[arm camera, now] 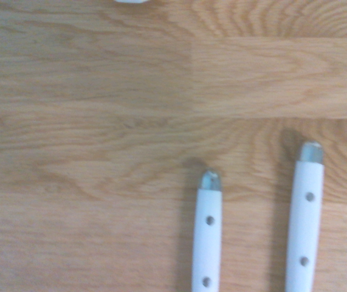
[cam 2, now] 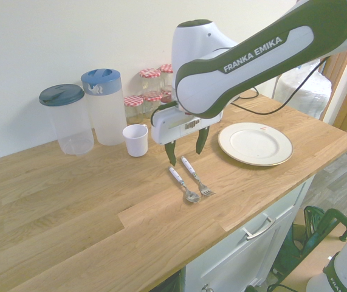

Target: Put the spoon into the plate

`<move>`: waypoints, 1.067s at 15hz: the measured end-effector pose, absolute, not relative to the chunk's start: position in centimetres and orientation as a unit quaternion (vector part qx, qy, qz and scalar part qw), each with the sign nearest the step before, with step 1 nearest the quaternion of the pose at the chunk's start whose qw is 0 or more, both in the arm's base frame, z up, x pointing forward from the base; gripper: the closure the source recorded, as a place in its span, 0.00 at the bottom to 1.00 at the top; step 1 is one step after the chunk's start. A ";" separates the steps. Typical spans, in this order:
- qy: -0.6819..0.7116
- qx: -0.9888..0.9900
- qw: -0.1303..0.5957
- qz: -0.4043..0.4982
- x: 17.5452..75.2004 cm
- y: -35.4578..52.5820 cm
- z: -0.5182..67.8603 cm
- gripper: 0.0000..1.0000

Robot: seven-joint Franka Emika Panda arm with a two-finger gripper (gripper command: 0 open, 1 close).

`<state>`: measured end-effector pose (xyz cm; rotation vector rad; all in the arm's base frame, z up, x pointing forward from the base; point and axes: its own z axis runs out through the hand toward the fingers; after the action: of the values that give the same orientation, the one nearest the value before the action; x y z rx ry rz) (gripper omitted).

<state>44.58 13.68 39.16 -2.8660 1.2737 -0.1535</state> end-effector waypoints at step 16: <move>0.428 -0.903 -0.015 -0.026 47.8 16.6 33.3 1.00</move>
<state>47.76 16.59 33.28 -2.8648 1.3562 -0.0836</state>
